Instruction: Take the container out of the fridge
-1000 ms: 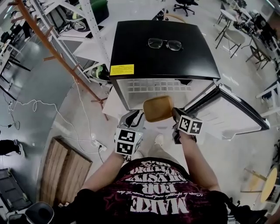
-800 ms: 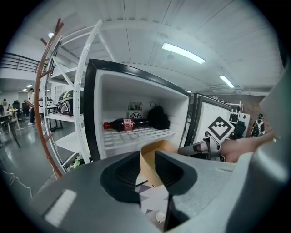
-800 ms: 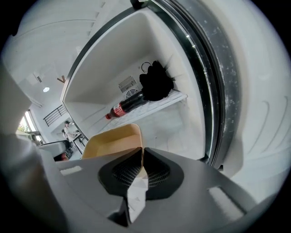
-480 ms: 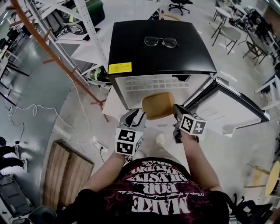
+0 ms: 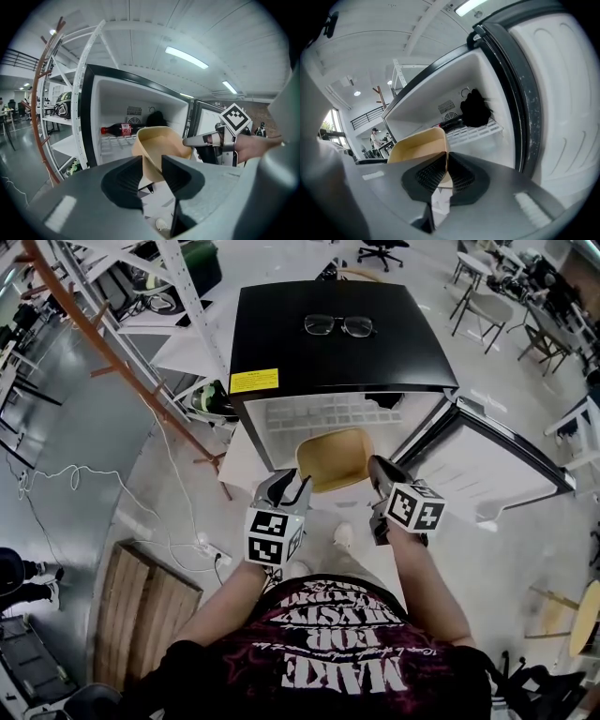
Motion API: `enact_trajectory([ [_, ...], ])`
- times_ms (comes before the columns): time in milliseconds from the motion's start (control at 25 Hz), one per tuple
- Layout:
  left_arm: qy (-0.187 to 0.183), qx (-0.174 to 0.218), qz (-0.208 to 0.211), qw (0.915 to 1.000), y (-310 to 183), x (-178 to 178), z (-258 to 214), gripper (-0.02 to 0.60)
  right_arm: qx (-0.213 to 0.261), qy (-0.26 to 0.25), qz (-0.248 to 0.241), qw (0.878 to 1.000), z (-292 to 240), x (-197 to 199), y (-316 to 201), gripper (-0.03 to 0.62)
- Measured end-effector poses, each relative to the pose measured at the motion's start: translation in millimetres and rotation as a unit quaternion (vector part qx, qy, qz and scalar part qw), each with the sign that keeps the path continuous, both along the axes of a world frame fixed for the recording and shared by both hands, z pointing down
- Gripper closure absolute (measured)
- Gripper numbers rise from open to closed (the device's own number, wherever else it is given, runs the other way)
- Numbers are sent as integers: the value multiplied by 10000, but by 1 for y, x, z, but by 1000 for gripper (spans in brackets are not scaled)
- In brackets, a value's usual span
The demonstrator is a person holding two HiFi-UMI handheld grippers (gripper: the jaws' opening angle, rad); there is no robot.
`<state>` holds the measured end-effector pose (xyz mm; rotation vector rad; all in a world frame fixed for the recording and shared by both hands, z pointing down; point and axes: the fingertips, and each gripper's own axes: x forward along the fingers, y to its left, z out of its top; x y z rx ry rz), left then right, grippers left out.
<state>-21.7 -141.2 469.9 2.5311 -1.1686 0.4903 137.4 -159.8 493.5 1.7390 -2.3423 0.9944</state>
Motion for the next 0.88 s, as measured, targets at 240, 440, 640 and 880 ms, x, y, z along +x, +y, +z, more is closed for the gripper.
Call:
enact_trajectory([
  [240, -10, 82, -104, 9999, -1, -4, -6, 466, 200, 121, -134, 9996, -17, -10, 4, 546],
  [440, -120, 96, -278, 9995, -5, -12, -8, 486, 306, 353, -275, 9985, -27, -17, 9, 546],
  [640, -83, 161, -458, 9988, -9, -18, -12, 510, 373, 617, -434, 9965, -30, -23, 14, 545],
  [880, -9, 180, -549, 9983, -14, -22, -18, 527, 435, 963, -629, 9924, -37, -27, 16, 542],
])
